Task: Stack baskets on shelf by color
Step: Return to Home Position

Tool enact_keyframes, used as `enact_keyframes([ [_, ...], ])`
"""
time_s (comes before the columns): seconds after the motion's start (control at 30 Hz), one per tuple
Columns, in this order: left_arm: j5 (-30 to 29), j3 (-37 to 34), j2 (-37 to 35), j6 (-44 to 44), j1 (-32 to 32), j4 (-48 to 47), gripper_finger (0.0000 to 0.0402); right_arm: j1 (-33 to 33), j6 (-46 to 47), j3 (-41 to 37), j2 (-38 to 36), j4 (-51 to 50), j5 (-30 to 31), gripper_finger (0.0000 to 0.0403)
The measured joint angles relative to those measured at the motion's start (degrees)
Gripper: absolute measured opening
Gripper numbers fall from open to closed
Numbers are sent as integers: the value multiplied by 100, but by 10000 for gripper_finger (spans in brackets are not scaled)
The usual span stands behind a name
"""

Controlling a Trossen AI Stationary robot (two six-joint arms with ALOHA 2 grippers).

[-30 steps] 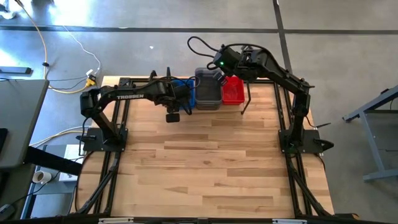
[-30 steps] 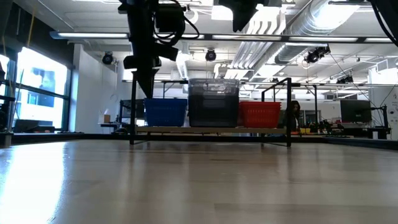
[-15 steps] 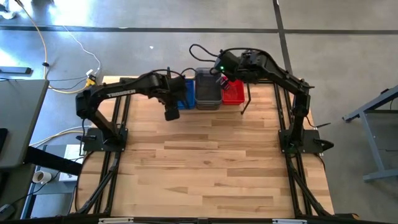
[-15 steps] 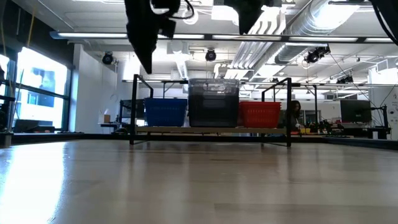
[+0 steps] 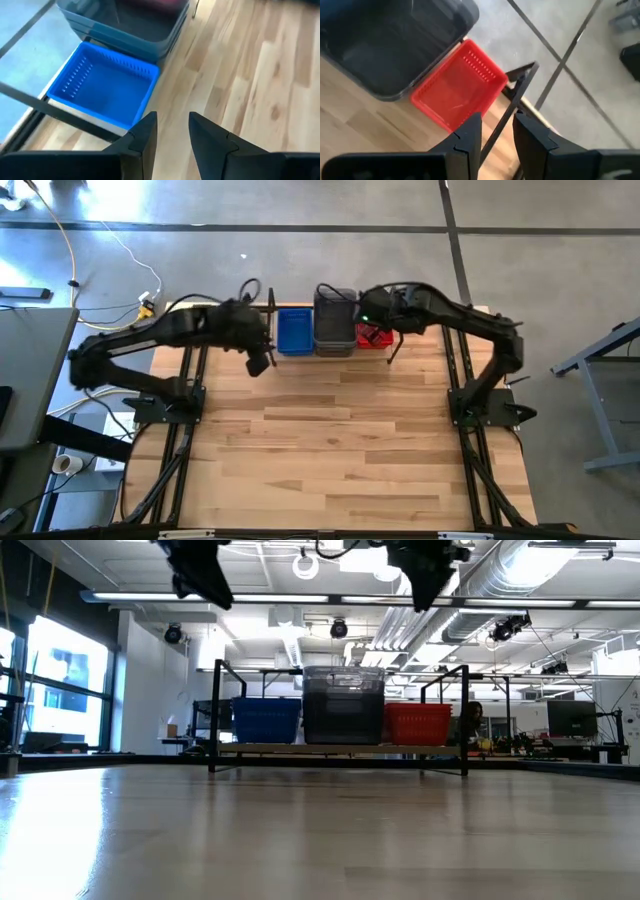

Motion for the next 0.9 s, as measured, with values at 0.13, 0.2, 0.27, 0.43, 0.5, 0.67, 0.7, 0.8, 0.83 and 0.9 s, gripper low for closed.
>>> enact_keyframes([
  [0.13,0,-692,-778,-430,-40,494,102,89,308,-853,-605,402,-50,98],
  [0.2,-15,-1024,-1145,-555,-98,664,102,149,391,-1292,-944,708,-130,98],
  [0.27,-5,-1335,-1509,-619,-179,806,101,208,442,-1737,-1293,1071,-225,98],
  [0.43,-4,-2027,-2343,-764,-468,1175,101,378,453,-2848,-2238,2061,-488,98],
  [0.5,-12,-2266,-2654,-777,-598,1300,101,437,497,-3248,-2586,2482,-717,98],
  [0.67,-12,-2854,-3350,-877,-958,1733,101,586,519,-4181,-3390,3560,-1113,98],
  [0.7,-12,-2973,-3500,-924,-1039,1811,101,618,424,-4349,-3533,3796,-1184,98],
  [0.8,-11,-3320,-3931,-1022,-1267,2126,101,697,179,-4834,-3918,4473,-1394,98],
  [0.83,-13,-3424,-4069,-1058,-1341,2209,101,723,107,-4994,-4032,4702,-1449,98],
  [0.9,-13,-3642,-4327,-1142,-1490,2380,101,766,-44,-5304,-4252,5145,-1605,98],
])
